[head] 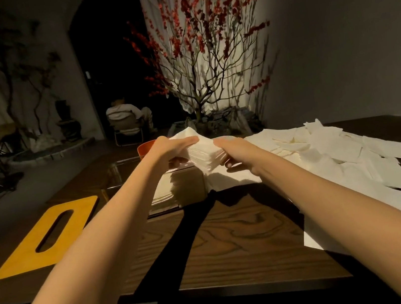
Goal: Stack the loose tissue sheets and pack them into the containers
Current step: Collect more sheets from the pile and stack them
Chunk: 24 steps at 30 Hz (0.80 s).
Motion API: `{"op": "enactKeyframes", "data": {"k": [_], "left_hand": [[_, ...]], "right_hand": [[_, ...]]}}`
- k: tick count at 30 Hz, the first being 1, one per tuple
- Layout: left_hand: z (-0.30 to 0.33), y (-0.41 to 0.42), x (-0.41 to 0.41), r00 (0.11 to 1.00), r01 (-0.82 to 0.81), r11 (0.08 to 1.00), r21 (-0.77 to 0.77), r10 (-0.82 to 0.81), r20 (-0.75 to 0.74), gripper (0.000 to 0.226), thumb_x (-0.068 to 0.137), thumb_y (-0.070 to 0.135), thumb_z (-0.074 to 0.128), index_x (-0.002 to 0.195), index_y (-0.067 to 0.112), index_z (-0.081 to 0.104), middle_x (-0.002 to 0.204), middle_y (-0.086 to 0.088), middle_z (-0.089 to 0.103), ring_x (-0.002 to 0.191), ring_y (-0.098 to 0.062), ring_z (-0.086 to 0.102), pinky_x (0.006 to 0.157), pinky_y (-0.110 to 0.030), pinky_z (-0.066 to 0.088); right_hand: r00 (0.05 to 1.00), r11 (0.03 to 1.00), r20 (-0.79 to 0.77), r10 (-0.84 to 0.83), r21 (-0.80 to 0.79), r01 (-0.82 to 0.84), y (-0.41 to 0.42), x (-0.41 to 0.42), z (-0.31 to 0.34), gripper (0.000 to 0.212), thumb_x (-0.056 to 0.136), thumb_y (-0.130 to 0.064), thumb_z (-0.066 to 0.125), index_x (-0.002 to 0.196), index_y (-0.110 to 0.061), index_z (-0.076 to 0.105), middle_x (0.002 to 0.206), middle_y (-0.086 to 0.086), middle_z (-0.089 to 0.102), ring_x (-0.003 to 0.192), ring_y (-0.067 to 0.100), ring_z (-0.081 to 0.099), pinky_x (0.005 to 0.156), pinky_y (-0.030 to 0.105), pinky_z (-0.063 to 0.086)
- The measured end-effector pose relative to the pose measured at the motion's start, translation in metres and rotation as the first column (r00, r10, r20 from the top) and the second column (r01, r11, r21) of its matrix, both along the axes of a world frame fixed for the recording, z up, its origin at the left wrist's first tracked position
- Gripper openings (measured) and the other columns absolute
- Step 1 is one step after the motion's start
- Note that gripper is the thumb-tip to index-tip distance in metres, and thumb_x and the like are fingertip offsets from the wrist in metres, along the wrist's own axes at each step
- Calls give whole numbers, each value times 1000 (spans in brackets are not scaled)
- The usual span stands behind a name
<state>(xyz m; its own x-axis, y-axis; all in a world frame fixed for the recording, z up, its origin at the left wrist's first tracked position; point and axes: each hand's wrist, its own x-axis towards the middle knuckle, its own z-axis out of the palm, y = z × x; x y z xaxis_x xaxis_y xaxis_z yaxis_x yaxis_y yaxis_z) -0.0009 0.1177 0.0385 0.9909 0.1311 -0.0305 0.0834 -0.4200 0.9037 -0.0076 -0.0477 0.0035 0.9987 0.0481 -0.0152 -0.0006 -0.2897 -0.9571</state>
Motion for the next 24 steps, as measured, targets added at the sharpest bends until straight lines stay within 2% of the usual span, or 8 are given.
{"op": "enactKeyframes", "data": {"k": [4,6,8,11,13,17,21,24], "left_hand": [[2,11,9,997,1,996,-84,-8,-79,57,85,42,69,124,5,48,94,-8,55,75,-16,53,63,-25,44],[2,14,14,993,3,991,-134,-18,-114,59,90,38,65,133,5,43,102,-9,54,87,-20,54,77,-29,46],[0,15,19,991,-6,990,-139,-14,-136,56,93,37,61,133,4,42,108,-11,52,96,-22,52,90,-33,44],[-2,15,27,989,-16,996,-93,2,-147,42,95,34,59,122,5,46,109,-12,50,98,-24,51,84,-32,44],[-5,14,28,990,-31,997,-66,21,-140,37,96,30,56,122,7,44,116,-11,51,105,-27,51,87,-33,45],[-8,12,35,978,-52,999,-10,49,-201,48,102,22,44,144,2,31,146,-14,40,133,-31,41,111,-38,34],[-11,8,40,978,-68,998,18,70,-197,49,102,14,43,146,4,23,145,-16,37,132,-32,39,110,-37,35],[-13,10,41,977,-40,996,81,56,-208,57,99,11,47,148,5,20,146,-17,35,131,-32,38,111,-38,36]], "right_hand": [[999,998,20,33,-55,-32,19,8,3,30,98,-33,44,105,-10,62,66,1,55,55,10,44,61,23,42],[998,996,34,45,-75,-42,25,13,4,31,98,-34,45,104,-11,64,64,1,54,55,9,45,60,22,41],[997,993,38,70,-98,-66,29,17,5,30,97,-34,45,102,-12,65,64,-1,55,57,9,46,58,21,40],[994,975,25,109,-200,-102,33,22,10,24,95,-32,50,80,-16,60,64,-2,53,57,8,47,57,20,40],[990,951,15,141,-279,-131,34,24,12,24,92,-24,54,70,-14,55,64,0,51,56,7,45,55,19,39],[987,944,16,161,-294,-149,32,29,11,11,92,-19,55,85,-10,57,69,2,51,58,7,45,55,19,40],[990,970,82,113,-225,-92,31,35,7,6,92,-16,57,97,-14,54,78,1,52,64,7,47,62,22,43],[989,966,80,126,-236,-104,33,39,4,29,92,-15,57,120,-17,49,92,3,56,81,13,53,73,28,46]]}}
